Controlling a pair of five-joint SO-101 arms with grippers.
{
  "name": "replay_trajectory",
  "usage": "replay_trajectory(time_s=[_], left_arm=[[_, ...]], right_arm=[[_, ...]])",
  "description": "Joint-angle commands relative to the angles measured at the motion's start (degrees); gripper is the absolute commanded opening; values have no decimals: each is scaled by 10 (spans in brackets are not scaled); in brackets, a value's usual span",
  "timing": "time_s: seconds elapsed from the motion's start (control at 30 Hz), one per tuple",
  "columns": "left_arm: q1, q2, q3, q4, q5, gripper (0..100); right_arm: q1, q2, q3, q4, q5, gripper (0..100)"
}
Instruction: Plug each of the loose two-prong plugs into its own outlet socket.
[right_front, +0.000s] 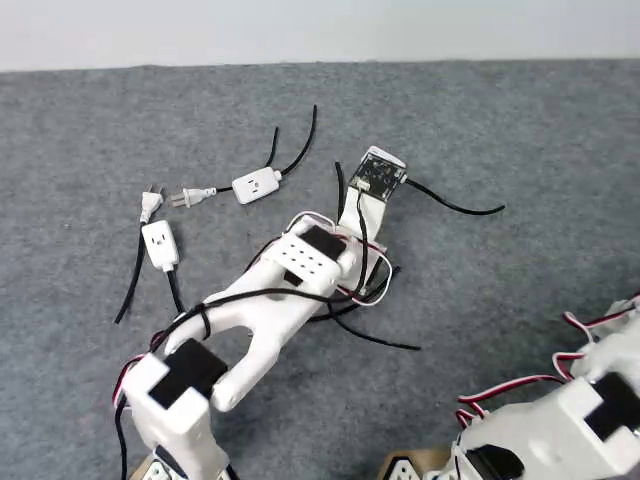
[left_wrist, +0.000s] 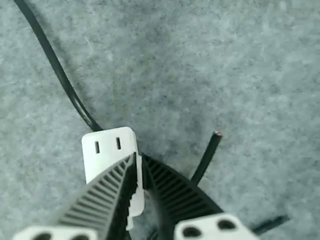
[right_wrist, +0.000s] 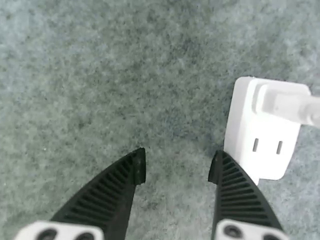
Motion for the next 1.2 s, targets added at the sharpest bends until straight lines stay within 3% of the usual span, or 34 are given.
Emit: replay_trajectory(time_s=[0.0, 0.37, 0.53, 0.7, 0.87, 1.0, 1.17], left_arm=[[12, 21, -23, 27, 6, 12], [8, 99, -115, 193, 7, 12], [15, 127, -154, 211, 9, 12], [39, 188, -260, 223, 65, 12], [28, 278, -388, 313, 83, 12], [25, 326, -465, 360, 79, 12], [51, 293, -470, 364, 28, 12]], right_arm=[[-4, -27, -4, -9, 6, 204], [-1, -27, -4, -9, 25, 204], [-11, -29, -4, -5, 21, 204], [-32, -35, -7, 17, 20, 204], [-34, -35, -7, 17, 23, 204], [-33, -35, -7, 15, 25, 204], [-37, -35, -7, 17, 20, 204]])
